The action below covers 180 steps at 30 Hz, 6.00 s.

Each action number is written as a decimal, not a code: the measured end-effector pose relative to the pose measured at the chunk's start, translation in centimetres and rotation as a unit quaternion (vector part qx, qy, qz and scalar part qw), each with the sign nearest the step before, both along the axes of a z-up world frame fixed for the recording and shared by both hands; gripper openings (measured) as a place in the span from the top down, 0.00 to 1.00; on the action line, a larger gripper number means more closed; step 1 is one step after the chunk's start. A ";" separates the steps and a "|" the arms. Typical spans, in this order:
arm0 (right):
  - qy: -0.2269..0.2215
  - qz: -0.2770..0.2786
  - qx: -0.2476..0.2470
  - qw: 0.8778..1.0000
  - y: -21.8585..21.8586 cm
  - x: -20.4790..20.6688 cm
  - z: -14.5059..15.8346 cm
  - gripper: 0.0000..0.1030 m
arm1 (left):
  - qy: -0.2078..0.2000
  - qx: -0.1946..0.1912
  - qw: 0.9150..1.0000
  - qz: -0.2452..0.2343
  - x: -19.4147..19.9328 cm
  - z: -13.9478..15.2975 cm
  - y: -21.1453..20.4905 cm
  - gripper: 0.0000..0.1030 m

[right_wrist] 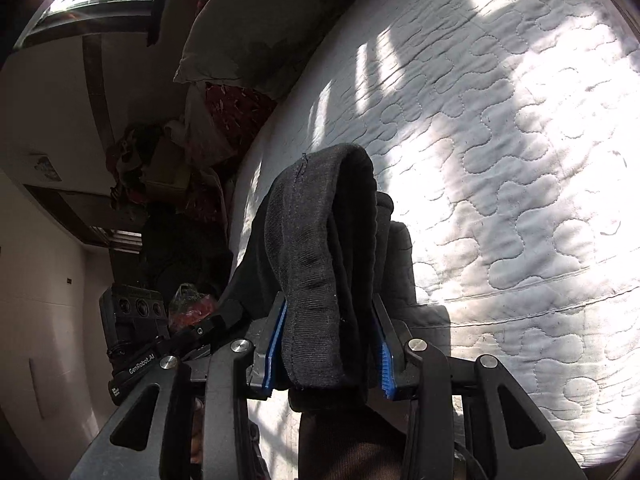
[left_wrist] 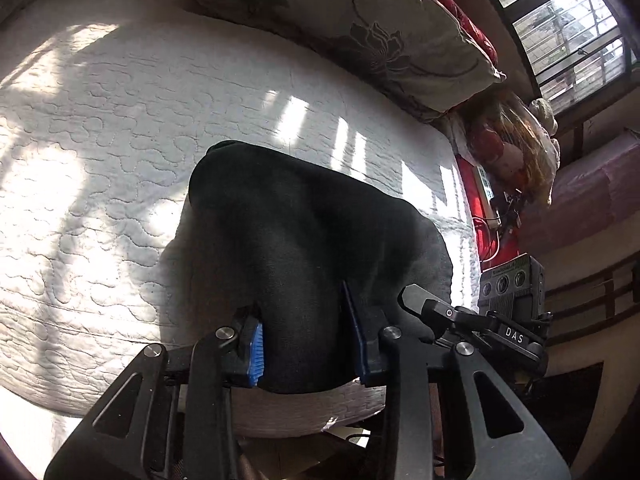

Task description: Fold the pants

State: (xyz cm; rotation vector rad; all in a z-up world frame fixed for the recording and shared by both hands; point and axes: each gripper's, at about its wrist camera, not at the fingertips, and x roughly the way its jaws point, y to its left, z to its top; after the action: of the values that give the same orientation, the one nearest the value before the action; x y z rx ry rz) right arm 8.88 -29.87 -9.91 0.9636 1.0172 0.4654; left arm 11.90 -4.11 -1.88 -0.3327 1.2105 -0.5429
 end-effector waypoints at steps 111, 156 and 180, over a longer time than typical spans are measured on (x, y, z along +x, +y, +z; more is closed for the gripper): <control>-0.144 -0.123 -0.497 0.847 3.4 -12.1 11.0 0.00 | -0.160 0.299 0.934 0.109 -11.5 1.2 -5.0 0.37; -0.119 -0.110 -0.531 0.832 4.1 -11.5 9.6 0.00 | -0.146 0.289 0.941 0.096 -11.3 0.6 -5.1 0.37; -0.127 -0.113 -0.504 0.846 3.6 -11.5 9.9 0.00 | -0.131 0.259 0.954 0.072 -11.1 0.9 -5.3 0.37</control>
State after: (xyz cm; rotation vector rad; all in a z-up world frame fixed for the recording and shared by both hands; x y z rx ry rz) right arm -2.64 -26.27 0.01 0.0496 0.7279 -0.1686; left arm 0.84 -9.46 -0.98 0.0984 1.0155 -0.1238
